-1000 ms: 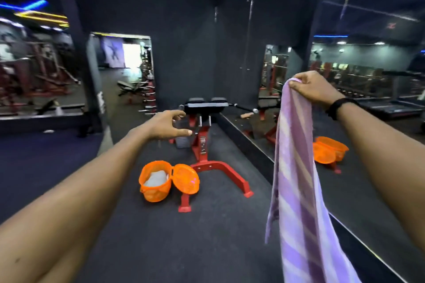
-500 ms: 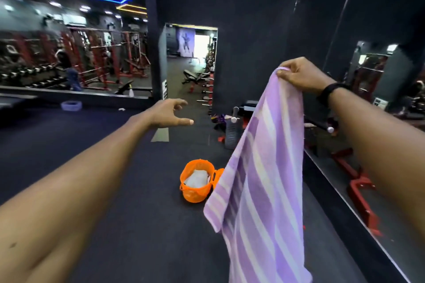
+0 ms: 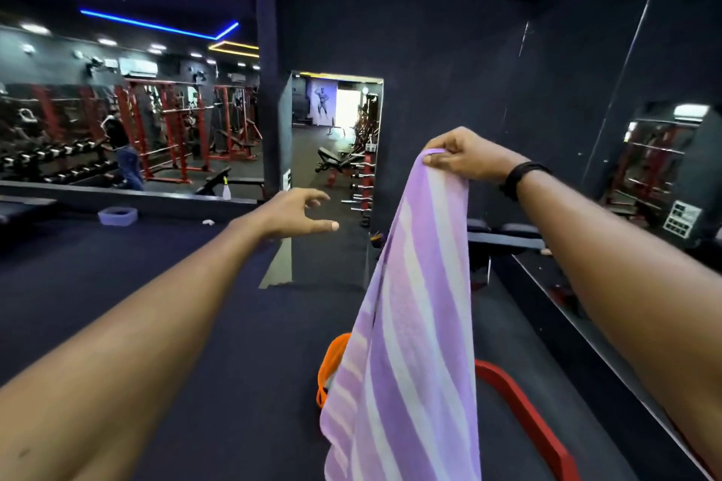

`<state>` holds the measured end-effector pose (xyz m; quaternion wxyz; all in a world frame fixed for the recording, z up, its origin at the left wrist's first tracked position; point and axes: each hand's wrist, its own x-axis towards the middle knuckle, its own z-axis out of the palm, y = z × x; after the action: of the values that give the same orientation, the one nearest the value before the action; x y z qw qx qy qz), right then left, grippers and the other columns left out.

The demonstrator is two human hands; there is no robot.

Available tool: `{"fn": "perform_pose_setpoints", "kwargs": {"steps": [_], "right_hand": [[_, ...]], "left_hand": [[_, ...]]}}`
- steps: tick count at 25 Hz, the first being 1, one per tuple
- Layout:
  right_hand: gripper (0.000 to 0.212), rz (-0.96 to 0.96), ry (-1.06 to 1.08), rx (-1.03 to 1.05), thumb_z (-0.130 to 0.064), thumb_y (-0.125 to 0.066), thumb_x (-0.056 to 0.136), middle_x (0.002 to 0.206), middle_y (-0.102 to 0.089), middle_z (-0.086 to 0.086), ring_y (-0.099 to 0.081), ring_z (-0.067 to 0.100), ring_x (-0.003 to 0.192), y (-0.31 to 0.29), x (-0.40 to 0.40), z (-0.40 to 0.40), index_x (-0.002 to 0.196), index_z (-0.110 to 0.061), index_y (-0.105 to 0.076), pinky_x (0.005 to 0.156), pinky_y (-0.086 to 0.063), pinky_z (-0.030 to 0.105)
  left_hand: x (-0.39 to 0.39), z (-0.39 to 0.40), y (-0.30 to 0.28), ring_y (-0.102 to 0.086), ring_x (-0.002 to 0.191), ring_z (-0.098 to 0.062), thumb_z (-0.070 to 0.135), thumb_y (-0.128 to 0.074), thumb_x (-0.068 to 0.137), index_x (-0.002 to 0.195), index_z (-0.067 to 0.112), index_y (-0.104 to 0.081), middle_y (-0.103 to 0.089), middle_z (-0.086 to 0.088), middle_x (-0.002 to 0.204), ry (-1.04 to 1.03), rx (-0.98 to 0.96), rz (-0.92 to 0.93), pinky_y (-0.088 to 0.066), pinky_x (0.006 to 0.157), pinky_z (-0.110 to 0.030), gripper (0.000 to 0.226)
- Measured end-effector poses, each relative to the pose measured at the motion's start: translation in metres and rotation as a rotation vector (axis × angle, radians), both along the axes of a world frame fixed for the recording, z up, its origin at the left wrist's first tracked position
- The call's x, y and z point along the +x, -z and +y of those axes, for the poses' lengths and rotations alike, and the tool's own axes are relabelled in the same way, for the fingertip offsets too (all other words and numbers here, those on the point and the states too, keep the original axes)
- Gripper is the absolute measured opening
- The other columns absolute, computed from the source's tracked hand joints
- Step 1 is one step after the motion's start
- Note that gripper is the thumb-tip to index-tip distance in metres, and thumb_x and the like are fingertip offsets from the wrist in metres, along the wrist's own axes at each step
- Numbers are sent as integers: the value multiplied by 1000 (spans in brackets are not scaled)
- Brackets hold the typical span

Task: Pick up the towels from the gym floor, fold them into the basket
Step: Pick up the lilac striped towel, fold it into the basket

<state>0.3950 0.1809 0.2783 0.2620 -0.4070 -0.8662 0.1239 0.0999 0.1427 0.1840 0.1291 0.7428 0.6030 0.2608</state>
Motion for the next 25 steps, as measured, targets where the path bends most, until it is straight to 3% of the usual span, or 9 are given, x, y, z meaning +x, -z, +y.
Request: {"fn": "perform_pose_setpoints", "kwargs": {"steps": [5,8,10,13,15,19,21,23,25], "right_hand": [[15,10,-45,-50,-14,-57,96,63,-61,-18,-53,-9,56,-21,-46,59,87,-14,-68,54,-41,7],[14,17,-58,-31,-12,-55,97,51,-56,-19,-48,-7,47,-23,-61,94,92,-6,-67,45,-35,7],[13,50,-54,-21,-12,-54,97,47,-54,-21,-46,-5,43,-23,-63,118,93,-6,-66,41,-32,6],[13,60,-44,-11,-13,-55,97,45,-52,-21,-45,-5,41,-25,-61,154,92,-8,-66,39,-32,8],[14,89,-53,6,-14,-55,97,46,-51,-20,-44,-3,41,-28,-56,182,90,-10,-66,40,-31,9],[20,374,-5,52,-18,-52,98,51,-50,-16,-43,-3,46,-37,-27,241,93,-4,-66,41,-35,12],[24,429,90,111,-19,-54,96,59,-49,-7,-41,1,49,-35,-10,270,88,1,-65,43,-34,16],[20,311,157,152,-19,-61,90,65,-53,0,-44,3,55,-21,-4,297,82,-1,-66,48,-38,20],[11,180,133,97,-21,-71,83,76,-66,3,-53,4,67,4,-13,320,82,-9,-70,61,-45,25]], "left_hand": [[20,92,-22,-65,89,-3,53,-77,70,112,26,-69,-71,5,101,115,86,-272,-53,85,-24,50],[36,133,-16,-55,59,8,39,-77,75,97,22,-75,-67,11,73,110,171,-332,-44,59,-8,28],[40,160,-7,-47,47,9,32,-75,78,91,19,-76,-61,18,57,108,192,-385,-36,49,-7,18],[47,192,0,-54,54,4,23,-72,75,80,23,-74,-64,17,56,72,276,-409,-43,54,-16,5],[44,224,6,-57,60,-11,16,-62,69,63,28,-67,-61,9,56,-14,315,-360,-44,58,-24,15],[2,287,43,-61,74,-30,10,-58,74,53,17,-51,-54,-10,62,-254,120,-58,-40,59,-33,23],[-18,308,55,-60,75,-25,18,-60,84,60,10,-55,-57,-14,68,-336,42,-110,-34,58,-30,26],[-13,325,46,-44,64,-15,34,-60,87,59,11,-56,-46,-5,61,-267,78,-311,-25,55,-31,36],[4,340,23,-28,53,-7,42,-60,86,54,18,-39,-30,7,55,-97,137,-400,-18,52,-31,46]]}}
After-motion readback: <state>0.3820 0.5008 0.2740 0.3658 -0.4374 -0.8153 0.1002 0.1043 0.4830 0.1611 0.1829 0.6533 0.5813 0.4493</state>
